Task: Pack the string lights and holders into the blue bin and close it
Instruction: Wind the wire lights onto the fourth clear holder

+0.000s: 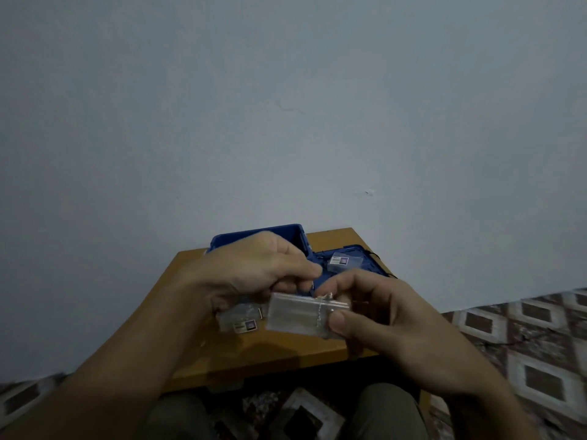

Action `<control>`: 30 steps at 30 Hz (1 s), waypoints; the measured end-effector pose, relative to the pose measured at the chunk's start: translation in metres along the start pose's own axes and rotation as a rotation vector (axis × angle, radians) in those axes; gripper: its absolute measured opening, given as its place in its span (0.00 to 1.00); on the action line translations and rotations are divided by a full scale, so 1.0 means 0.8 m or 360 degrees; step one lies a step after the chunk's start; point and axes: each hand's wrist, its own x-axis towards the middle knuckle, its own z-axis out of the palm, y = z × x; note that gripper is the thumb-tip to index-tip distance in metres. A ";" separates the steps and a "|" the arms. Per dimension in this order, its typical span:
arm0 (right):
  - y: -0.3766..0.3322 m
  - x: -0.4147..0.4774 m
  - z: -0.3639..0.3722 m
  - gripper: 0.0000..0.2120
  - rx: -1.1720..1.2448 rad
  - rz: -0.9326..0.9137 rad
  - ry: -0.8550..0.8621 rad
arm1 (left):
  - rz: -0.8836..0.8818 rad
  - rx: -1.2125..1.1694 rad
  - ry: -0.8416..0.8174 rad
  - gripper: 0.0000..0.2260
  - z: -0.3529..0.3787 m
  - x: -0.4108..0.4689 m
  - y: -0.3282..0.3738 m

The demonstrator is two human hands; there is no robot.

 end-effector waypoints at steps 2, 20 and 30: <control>-0.001 0.001 0.003 0.06 -0.0229 0.0019 0.0105 | 0.0072 0.0374 0.0152 0.15 0.000 -0.007 0.019; 0.003 0.010 0.024 0.07 -0.0607 -0.0314 0.0937 | 0.0641 -0.0212 0.0744 0.07 0.072 -0.040 -0.021; 0.010 0.014 0.028 0.07 -0.0540 -0.0332 0.0970 | 0.0188 -0.0960 0.0351 0.16 0.069 -0.024 -0.037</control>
